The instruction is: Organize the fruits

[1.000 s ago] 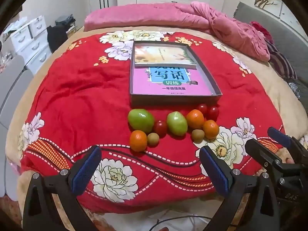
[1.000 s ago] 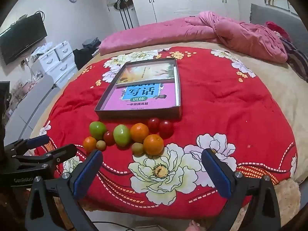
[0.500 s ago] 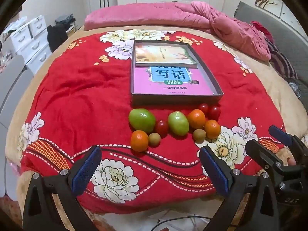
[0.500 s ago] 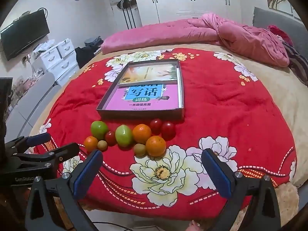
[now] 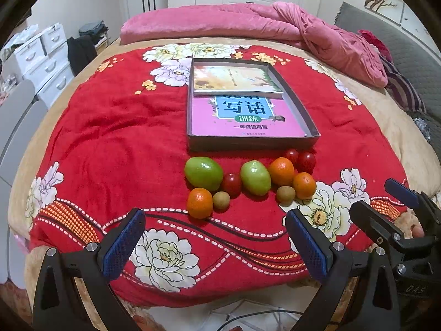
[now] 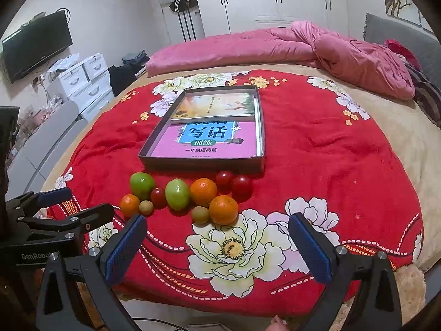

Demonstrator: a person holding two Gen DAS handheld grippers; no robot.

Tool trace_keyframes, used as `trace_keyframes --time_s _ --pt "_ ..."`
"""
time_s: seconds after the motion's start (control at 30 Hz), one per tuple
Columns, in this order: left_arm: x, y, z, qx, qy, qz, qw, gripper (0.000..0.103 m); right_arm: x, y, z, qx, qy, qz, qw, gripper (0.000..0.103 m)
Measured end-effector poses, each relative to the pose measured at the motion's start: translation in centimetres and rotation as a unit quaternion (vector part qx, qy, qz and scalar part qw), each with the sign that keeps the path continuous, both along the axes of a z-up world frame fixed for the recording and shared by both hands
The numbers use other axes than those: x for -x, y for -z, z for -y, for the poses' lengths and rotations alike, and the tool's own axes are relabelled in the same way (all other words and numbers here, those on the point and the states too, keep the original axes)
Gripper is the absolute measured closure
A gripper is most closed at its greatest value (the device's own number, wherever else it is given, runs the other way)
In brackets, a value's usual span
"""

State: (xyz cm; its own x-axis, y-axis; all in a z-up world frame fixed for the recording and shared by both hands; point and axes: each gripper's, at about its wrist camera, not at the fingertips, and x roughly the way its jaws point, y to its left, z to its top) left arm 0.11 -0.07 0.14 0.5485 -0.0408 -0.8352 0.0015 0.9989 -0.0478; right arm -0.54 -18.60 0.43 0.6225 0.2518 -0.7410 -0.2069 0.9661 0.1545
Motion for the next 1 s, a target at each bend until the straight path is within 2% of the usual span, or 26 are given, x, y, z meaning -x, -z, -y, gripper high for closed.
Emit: trace_keyframes --time_s 1.0 --pt "0.03 -0.20 -0.17 -0.006 -0.004 0.003 1.0000 0.002 0.04 -0.25 0.01 0.006 -0.001 0.003 1.000 0.000"
